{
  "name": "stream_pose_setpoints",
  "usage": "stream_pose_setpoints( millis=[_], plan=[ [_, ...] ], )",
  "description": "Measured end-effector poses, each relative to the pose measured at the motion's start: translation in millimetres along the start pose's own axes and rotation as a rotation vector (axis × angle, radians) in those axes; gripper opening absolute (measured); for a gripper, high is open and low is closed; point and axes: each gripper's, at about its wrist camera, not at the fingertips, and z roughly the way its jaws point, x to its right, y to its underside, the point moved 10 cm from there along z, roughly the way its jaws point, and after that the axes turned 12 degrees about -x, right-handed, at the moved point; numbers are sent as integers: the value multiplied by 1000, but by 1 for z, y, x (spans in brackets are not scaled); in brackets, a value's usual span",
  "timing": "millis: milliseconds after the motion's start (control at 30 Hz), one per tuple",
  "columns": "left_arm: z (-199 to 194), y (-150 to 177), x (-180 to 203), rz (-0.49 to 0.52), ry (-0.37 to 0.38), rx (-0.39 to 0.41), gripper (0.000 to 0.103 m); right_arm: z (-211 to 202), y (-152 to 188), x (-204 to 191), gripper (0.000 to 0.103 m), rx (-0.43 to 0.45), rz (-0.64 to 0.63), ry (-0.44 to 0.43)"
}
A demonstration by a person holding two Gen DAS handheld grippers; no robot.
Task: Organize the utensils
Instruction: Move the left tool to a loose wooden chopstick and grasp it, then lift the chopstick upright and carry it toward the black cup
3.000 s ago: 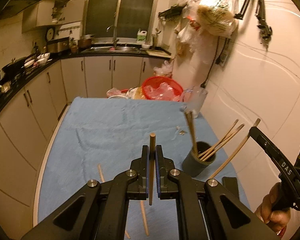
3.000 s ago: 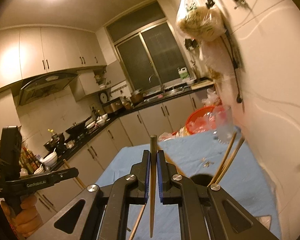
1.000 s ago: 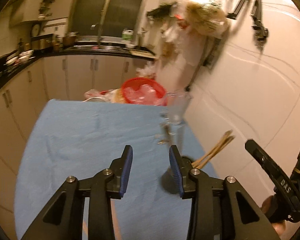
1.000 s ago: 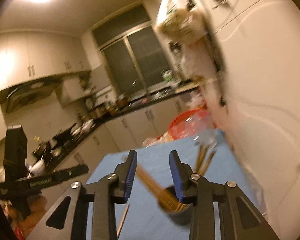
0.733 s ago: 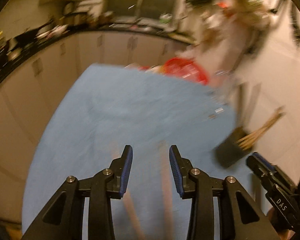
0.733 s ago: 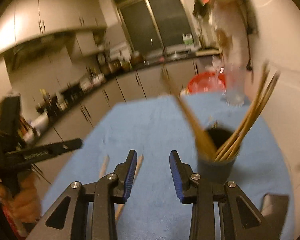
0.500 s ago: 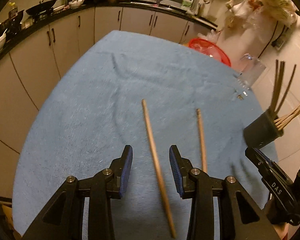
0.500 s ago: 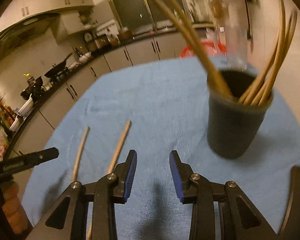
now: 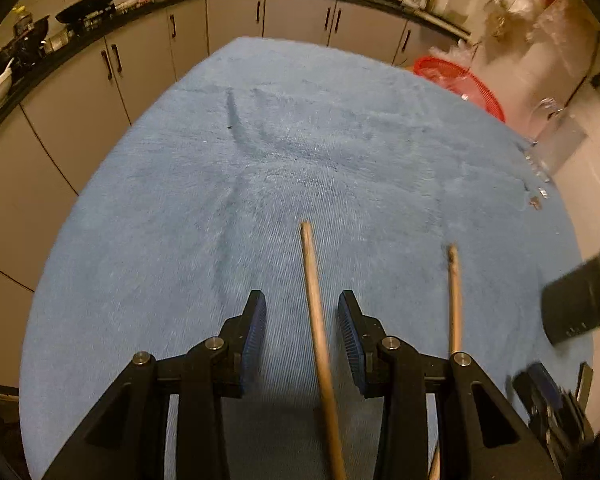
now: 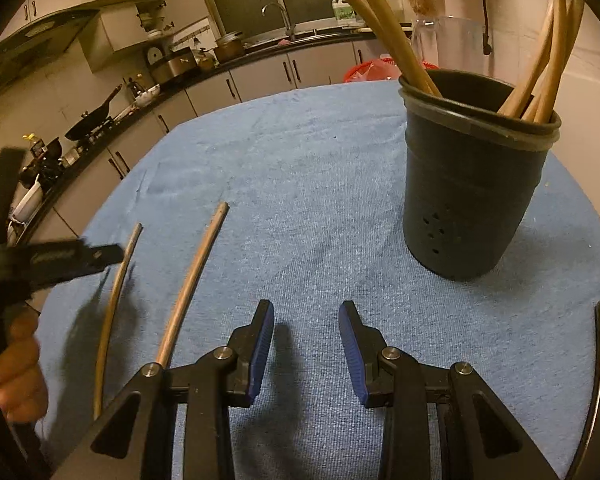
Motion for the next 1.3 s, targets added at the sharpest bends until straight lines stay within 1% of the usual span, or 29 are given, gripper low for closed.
stream_pose_setpoints(
  millis=[33, 67, 100, 133, 200, 267, 367, 433, 567, 633, 700, 733, 800, 833, 867, 900, 967, 1067, 1167, 1233, 1300],
  plan=[
    [5, -4, -1, -4, -29, -14, 27, 1, 0, 0, 37, -2, -1, 0],
    [5, -8, -3, 1, -60, 8, 22, 2, -2, -2, 37, -2, -3, 2],
    [8, -11, -4, 3, -81, 3, 14, 2, -3, -2, 37, -4, -5, 4],
    [8, -15, -7, -8, -88, 15, 10, 3, -3, -2, 37, -8, -9, 7],
    [9, -18, -13, -19, -64, 22, 9, 7, -6, -7, 37, -22, -23, 8],
    [9, -20, -18, -21, -39, 41, 9, 9, -10, -17, 37, -54, -37, -26],
    [8, -21, -22, -9, -4, 69, 9, 7, -31, -33, 37, -87, -41, -94],
    [8, -21, -23, -3, 8, 76, 9, 9, -49, -41, 37, -105, -31, -117],
    [7, -17, -23, 19, 2, 87, 9, 36, -78, -63, 37, -227, -12, -169],
    [8, -15, -23, 23, -1, 89, 9, 55, -88, -70, 36, -279, -13, -147],
    [9, -15, -23, 22, 6, 86, 9, 68, -94, -75, 36, -295, 1, -127],
    [9, -15, -24, 20, 14, 84, 9, 78, -96, -81, 35, -321, -13, -110],
    [8, -13, -26, 17, 20, 83, 9, 89, -97, -84, 30, -345, -36, -61],
    [8, -13, -27, 18, 19, 84, 9, 95, -95, -88, 24, -358, -62, -26],
    [8, -13, -28, 21, 14, 85, 9, 95, -97, -90, 14, -339, -86, 7],
    [8, -12, -28, 22, 12, 85, 9, 97, -96, -90, 11, -339, -103, 38],
    [8, -13, -27, 22, 14, 85, 8, 97, -96, -93, 9, -330, -113, 28],
    [5, -9, -25, 19, 45, 83, 7, 88, -96, -91, 8, -292, -73, -32],
    [-5, -7, -19, 29, 121, 96, 7, 56, -98, -92, 8, -193, -69, -91],
    [-17, -6, -17, 34, 122, 125, 7, 32, -100, -93, 8, -124, -74, -121],
    [-34, -2, -14, 48, 130, 156, 7, 3, -100, -93, 8, -32, -91, -130]
  ],
)
